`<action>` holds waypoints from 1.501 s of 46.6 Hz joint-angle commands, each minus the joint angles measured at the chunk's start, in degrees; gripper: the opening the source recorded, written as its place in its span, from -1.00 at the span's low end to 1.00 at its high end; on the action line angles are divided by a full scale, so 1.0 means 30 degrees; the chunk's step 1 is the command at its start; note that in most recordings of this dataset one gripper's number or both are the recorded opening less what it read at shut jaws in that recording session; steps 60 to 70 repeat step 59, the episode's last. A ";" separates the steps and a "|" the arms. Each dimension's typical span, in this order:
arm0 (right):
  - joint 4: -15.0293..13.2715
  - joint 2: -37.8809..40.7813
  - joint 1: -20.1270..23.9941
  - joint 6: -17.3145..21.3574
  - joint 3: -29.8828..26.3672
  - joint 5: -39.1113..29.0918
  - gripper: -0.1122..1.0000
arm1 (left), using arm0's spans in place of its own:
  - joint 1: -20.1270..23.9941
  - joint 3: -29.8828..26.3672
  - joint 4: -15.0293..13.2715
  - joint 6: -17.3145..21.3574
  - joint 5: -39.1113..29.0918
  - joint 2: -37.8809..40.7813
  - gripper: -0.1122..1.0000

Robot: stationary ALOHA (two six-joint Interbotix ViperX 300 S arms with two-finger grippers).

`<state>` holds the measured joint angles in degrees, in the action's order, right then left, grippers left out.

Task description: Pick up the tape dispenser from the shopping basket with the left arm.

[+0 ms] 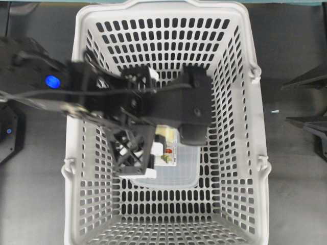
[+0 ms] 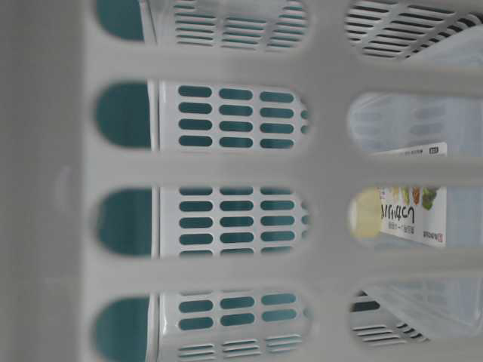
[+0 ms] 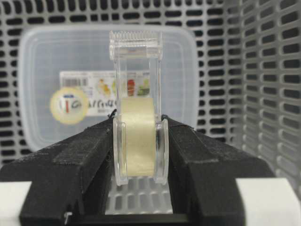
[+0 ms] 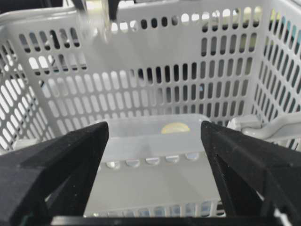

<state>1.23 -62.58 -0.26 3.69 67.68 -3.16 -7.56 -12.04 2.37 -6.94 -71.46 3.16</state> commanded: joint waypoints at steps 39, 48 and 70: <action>0.0059 -0.0293 -0.0029 -0.0029 0.0059 0.0088 0.56 | -0.0176 0.0762 0.0059 -0.0059 0.1289 -0.0410 -0.27; 0.0059 -0.0293 -0.0029 -0.0059 0.0059 0.0088 0.56 | -0.0176 0.0791 0.0088 -0.0059 0.1289 -0.0410 -0.27; 0.0059 -0.0293 -0.0059 -0.0059 0.0088 0.0088 0.56 | -0.0176 0.0762 0.0059 -0.0029 0.1289 -0.0410 -0.27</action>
